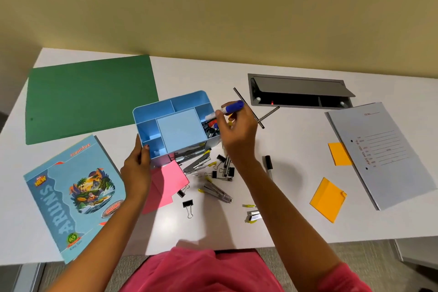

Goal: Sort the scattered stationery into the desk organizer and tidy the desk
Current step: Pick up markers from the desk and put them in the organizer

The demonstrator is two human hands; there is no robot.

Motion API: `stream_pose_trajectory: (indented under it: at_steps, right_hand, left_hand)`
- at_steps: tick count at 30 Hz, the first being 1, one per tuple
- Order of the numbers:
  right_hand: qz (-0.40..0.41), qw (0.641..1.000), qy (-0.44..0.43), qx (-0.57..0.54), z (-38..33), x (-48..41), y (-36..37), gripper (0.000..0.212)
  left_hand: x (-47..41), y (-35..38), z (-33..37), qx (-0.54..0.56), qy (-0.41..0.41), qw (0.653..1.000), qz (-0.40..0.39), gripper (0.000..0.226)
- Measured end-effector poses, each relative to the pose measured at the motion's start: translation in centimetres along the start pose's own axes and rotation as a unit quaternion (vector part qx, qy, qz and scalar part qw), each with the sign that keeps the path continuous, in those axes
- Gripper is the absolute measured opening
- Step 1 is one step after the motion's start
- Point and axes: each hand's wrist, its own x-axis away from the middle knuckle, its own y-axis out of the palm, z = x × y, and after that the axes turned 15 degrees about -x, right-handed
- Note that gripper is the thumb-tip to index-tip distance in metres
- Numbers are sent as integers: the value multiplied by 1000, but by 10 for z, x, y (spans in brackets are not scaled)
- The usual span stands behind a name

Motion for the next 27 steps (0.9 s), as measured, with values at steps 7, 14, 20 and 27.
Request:
stream_pose_trajectory:
  at_steps: [7,14,20,27]
  right_hand:
    - [-78,986,30,145,15,-4,17,18]
    - [-109,980,28,162,12,-5,22,27]
    - [28,995,19,96,14,9,-7,14]
    - [85,968,117,207,61,54,-82,22]
  left_hand:
    - [2,-2,2,5,7,1000,-6,43]
    - [1,-2,1,5,3,1000,-7,43]
    - [1,-2,1,0,3,1000,-11,43]
    - [3,-4,4,3,5,1000,-14,44]
